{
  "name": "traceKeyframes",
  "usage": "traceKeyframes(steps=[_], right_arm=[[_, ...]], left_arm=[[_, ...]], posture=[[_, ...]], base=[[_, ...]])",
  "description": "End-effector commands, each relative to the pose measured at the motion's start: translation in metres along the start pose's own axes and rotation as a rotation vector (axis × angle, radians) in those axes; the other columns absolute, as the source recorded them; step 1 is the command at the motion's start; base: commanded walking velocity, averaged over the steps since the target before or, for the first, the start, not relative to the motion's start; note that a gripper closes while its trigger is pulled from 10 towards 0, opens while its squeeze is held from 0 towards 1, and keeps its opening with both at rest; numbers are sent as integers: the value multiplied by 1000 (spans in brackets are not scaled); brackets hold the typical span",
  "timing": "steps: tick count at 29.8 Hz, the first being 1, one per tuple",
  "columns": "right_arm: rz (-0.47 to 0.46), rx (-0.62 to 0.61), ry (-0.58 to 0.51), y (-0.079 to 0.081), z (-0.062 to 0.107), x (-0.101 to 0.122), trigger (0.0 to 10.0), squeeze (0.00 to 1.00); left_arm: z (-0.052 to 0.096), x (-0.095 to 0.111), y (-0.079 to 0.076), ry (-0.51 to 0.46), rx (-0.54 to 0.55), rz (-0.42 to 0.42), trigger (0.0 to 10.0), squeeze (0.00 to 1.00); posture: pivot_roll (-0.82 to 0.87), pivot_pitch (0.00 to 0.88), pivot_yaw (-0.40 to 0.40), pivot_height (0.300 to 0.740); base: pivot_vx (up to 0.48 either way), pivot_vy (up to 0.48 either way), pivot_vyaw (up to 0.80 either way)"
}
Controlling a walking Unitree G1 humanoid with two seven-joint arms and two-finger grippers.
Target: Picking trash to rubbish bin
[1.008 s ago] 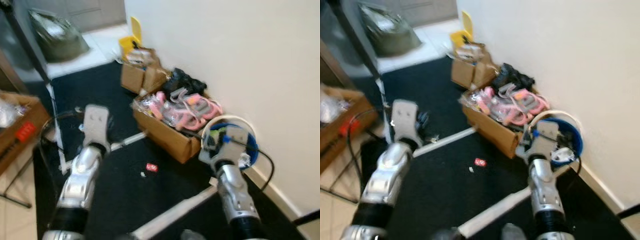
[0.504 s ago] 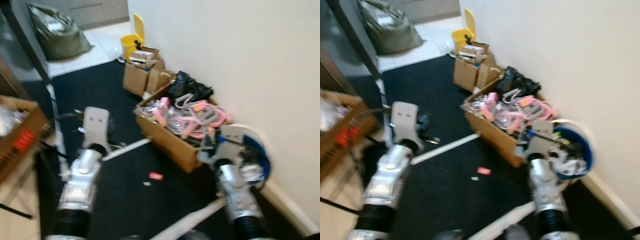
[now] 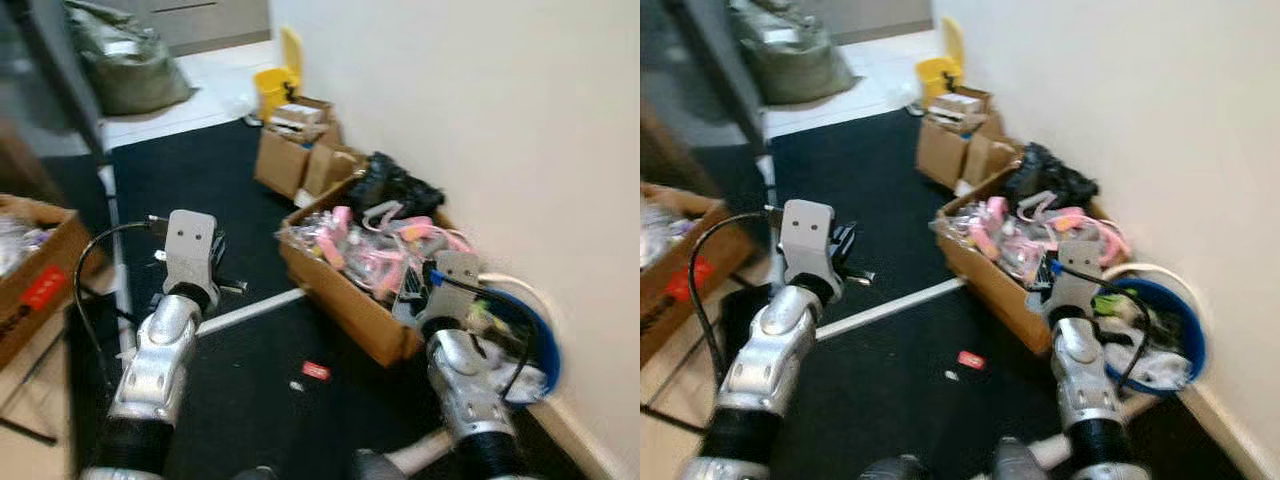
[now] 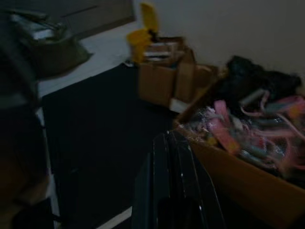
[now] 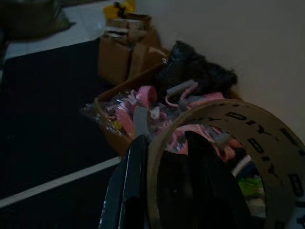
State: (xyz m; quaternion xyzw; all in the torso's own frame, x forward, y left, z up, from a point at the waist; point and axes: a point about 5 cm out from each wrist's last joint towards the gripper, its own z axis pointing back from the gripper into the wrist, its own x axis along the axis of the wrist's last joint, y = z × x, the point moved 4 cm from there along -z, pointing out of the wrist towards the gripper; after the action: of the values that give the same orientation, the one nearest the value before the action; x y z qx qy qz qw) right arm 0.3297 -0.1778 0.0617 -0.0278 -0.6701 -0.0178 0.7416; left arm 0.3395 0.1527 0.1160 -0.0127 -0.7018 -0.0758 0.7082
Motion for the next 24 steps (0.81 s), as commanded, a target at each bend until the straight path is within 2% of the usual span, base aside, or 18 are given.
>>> traceKeyframes(steps=[1,24], right_arm=[[-9,16,-6,7,0,1,10000,0],[-8,20,-13,11,-4,4,10000,0]], left_arm=[[2,-2,6,12,16,-13,10000,0],[1,0,10,13,28,-20,10000,0]], posture=[[24,31,36,740],[38,43,34,740]], base=[[322,0,625],[320,0,629]])
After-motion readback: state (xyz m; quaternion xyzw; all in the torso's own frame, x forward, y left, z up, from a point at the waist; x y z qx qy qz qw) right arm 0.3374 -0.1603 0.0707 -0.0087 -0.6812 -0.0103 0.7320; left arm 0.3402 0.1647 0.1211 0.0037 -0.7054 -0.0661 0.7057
